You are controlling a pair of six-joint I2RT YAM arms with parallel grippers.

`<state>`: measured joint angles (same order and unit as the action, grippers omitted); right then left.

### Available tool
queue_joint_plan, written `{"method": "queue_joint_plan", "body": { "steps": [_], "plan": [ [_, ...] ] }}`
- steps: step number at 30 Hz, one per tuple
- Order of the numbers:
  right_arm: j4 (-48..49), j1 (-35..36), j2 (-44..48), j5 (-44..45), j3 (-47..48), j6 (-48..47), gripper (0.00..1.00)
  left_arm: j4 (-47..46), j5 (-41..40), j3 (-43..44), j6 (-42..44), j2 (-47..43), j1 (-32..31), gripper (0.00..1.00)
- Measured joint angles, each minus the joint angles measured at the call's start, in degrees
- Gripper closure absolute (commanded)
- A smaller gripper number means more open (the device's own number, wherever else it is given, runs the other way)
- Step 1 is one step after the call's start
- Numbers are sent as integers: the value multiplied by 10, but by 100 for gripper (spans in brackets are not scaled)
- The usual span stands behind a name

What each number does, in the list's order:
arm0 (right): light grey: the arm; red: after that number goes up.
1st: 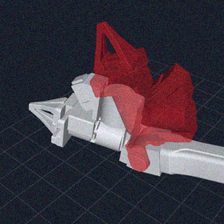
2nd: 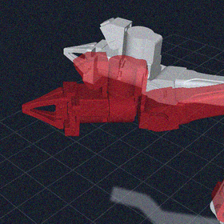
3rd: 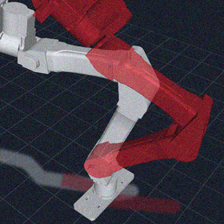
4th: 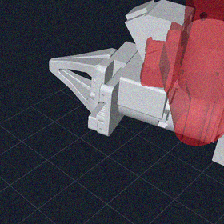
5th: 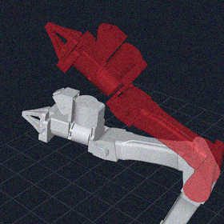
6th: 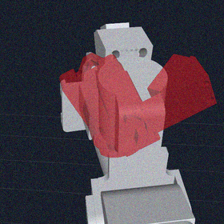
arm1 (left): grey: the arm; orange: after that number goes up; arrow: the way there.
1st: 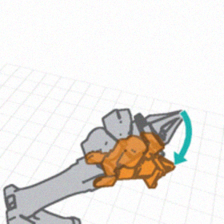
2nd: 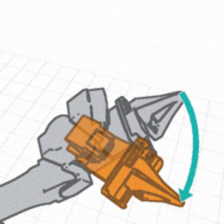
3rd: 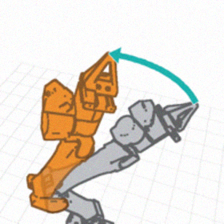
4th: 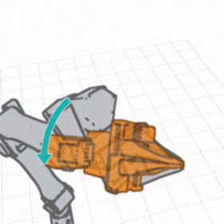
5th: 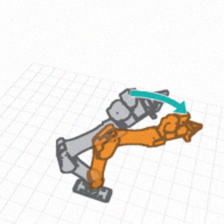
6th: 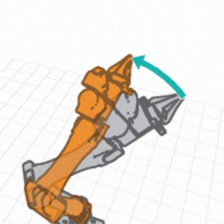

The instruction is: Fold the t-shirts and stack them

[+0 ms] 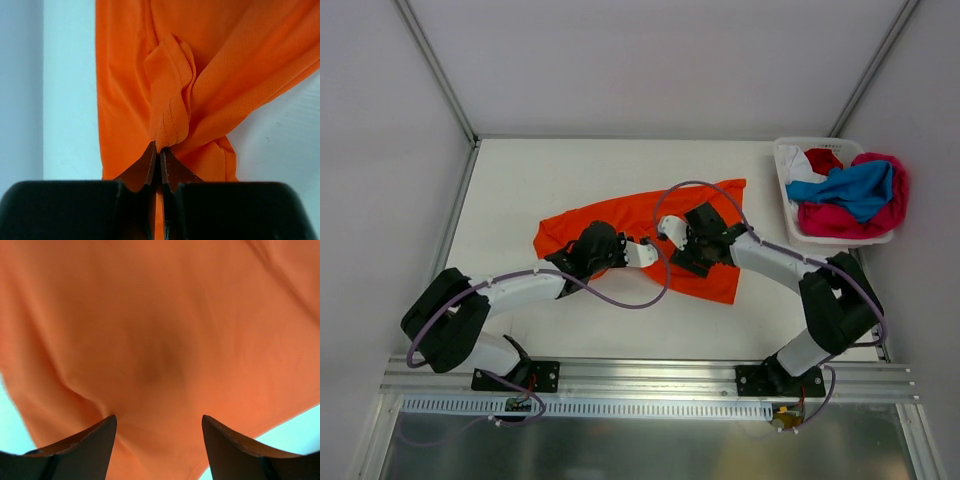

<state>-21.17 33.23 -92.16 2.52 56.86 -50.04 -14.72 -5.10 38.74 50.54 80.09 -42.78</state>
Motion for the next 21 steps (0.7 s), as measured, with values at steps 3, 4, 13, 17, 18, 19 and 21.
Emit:
{"method": "queue_joint_plan", "body": {
  "steps": [3, 4, 13, 17, 18, 19, 21],
  "plan": [
    [61, 58, 43, 16, -46, -34, 30, 9, 0, 0, -1, 14, 0, 100],
    [73, 68, 54, 31, -55, -35, 31, 19, 1, 0, 0, 14, 1, 100],
    [105, 77, 23, 87, -44, -66, 32, 32, -11, 2, -1, 35, 3, 11],
    [105, 77, 22, 99, -45, -66, 32, 31, -10, 2, -3, 42, 7, 11],
    [105, 78, 22, 102, -45, -66, 32, 31, -9, 2, -3, 44, 9, 11],
    [106, 79, 22, 104, -45, -66, 32, 31, -9, 3, -3, 47, 10, 12],
    [107, 80, 22, 105, -45, -66, 32, 30, -4, 3, -3, 55, 12, 12]
  ]
}}
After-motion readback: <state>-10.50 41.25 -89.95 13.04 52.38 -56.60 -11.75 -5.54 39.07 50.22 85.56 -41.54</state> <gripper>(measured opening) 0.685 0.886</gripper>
